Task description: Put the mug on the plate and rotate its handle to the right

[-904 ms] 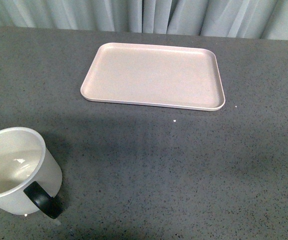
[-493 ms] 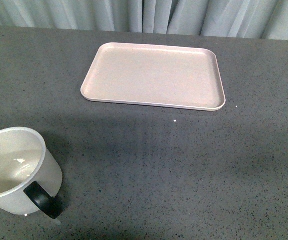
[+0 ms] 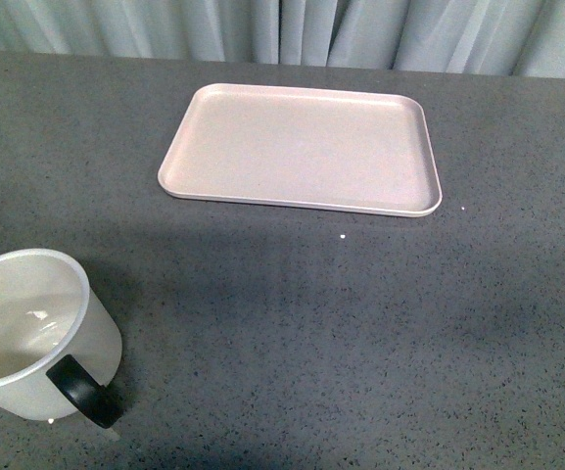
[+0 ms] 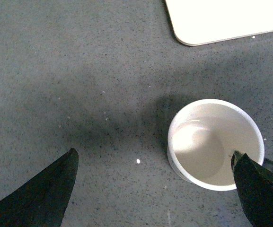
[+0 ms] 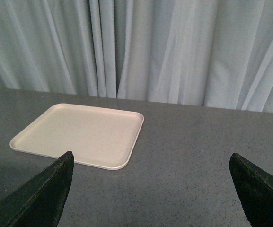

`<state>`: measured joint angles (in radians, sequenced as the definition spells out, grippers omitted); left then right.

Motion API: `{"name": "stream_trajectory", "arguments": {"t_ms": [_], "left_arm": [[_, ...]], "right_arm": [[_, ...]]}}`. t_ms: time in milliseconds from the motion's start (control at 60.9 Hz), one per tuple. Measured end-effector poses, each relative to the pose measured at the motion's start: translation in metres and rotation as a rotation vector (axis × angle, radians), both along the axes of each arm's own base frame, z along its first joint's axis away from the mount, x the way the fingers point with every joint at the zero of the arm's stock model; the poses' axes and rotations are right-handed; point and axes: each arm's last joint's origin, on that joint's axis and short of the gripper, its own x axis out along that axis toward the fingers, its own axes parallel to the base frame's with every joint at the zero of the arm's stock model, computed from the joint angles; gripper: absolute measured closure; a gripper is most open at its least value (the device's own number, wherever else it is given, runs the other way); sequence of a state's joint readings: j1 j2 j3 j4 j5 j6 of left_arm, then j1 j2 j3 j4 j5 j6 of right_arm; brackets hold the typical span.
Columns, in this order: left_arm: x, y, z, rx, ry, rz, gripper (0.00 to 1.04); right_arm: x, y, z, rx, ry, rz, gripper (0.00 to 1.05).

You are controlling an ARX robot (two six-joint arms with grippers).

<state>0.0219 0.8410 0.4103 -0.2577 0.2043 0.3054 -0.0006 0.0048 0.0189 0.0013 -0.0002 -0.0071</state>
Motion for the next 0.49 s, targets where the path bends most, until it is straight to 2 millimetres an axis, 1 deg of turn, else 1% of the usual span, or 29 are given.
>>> {"name": "stream_trajectory", "arguments": {"t_ms": [82, 164, 345, 493], "left_arm": [[0.013, -0.003, -0.006, 0.062, 0.023, -0.032, 0.09], [0.026, -0.008, -0.019, 0.084, 0.09, -0.083, 0.09], [0.04, -0.015, -0.029, 0.118, 0.13, -0.131, 0.09], [0.047, -0.02, -0.035, 0.126, 0.158, -0.146, 0.09]], "right_arm": [[0.0, 0.0, 0.0, 0.0, 0.0, 0.0, 0.09], [0.0, 0.0, 0.0, 0.0, 0.0, 0.0, 0.09], [0.0, 0.0, 0.0, 0.0, 0.0, 0.0, 0.09], [0.0, 0.0, 0.0, 0.0, 0.0, 0.0, 0.09]]}}
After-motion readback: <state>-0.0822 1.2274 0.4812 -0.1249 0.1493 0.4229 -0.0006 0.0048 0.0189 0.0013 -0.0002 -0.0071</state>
